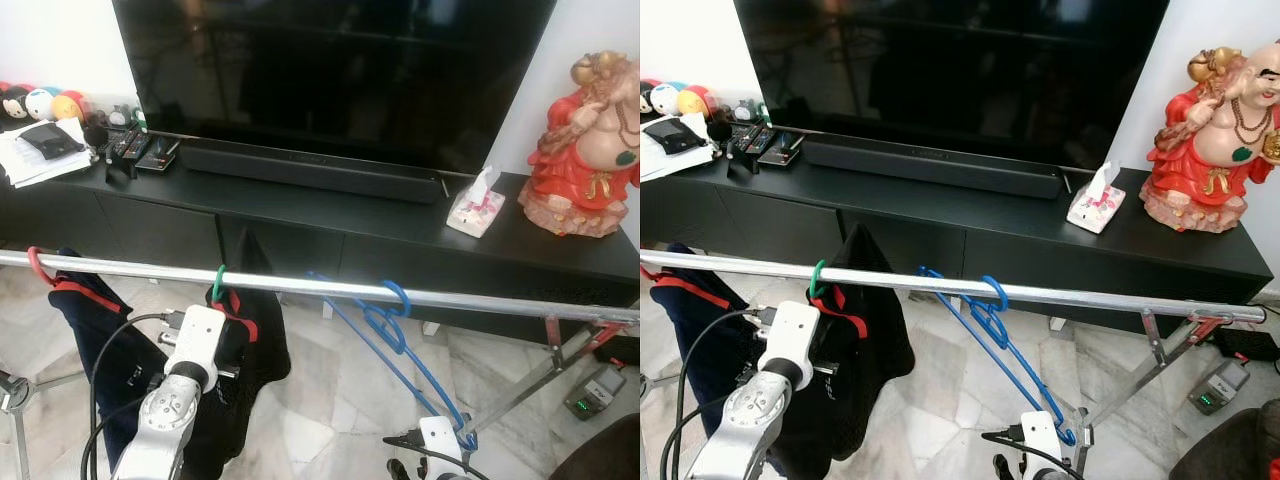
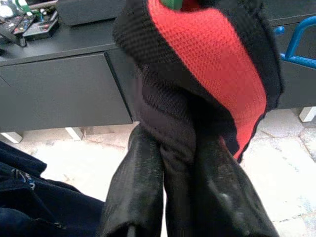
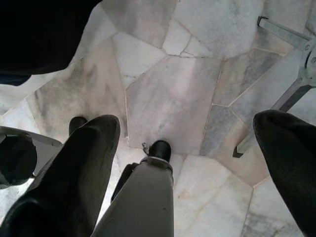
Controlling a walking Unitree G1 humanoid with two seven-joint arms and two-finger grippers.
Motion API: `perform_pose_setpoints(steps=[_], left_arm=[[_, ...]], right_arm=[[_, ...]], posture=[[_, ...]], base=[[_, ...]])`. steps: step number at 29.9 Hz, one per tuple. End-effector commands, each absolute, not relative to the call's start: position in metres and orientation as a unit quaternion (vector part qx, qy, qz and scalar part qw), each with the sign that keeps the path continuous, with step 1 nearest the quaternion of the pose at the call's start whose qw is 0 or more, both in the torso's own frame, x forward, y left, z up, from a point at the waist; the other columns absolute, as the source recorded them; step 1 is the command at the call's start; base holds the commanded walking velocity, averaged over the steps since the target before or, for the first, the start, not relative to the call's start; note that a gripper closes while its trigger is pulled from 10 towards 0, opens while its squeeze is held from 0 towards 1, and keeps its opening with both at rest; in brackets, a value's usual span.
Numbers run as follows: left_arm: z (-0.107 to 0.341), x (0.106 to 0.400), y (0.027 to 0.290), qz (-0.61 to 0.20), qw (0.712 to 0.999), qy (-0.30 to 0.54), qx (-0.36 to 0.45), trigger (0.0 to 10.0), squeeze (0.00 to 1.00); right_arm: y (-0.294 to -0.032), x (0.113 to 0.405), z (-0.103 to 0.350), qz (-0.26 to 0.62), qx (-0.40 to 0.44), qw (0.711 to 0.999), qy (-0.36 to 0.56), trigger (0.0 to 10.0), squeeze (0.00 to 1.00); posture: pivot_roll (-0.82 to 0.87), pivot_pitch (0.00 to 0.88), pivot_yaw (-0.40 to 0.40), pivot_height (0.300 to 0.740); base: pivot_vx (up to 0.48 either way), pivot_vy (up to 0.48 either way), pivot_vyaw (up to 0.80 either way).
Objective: Hang hanger
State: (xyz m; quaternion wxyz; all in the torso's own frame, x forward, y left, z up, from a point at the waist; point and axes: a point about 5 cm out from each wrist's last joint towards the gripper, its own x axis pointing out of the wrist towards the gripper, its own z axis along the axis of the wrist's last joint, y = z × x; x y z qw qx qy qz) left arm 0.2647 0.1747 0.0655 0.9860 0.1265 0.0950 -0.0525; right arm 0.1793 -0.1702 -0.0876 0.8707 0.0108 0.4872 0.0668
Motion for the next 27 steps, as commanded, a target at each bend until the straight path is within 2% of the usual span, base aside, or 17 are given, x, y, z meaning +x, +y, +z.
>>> perform_pose_setpoints(steps=[1, 3, 15, 27], left_arm=[[0.059, 0.259, 0.174, -0.054, 0.985, 0.11, 0.123, 10.0, 0.91], [0.062, 0.26, 0.174, -0.053, 0.986, 0.098, 0.121, 10.0, 1.0], [0.076, 0.251, 0.174, -0.037, 0.992, 0.055, 0.105, 10.0, 1.0], [0.082, 0.221, 0.168, -0.035, 0.996, 0.03, 0.082, 10.0, 1.0]], right_arm=[[-0.172, 0.18, -0.087, 0.067, 0.007, 0.869, 0.49, 10.0, 0.0], [-0.172, 0.18, -0.087, 0.066, 0.008, 0.869, 0.49, 10.0, 0.0], [-0.172, 0.179, -0.088, 0.066, 0.008, 0.87, 0.489, 10.0, 0.0], [-0.173, 0.179, -0.088, 0.065, 0.007, 0.87, 0.489, 10.0, 0.0]], posture=[[0.05, 0.0, -0.087, 0.74], [0.05, 0.0, -0.085, 0.74], [0.05, 0.0, -0.086, 0.74], [0.06, 0.0, -0.085, 0.74]], base=[[0.0, 0.0, 0.0], [0.0, 0.0, 0.0], [0.0, 0.0, 0.0], [0.0, 0.0, 0.0]])
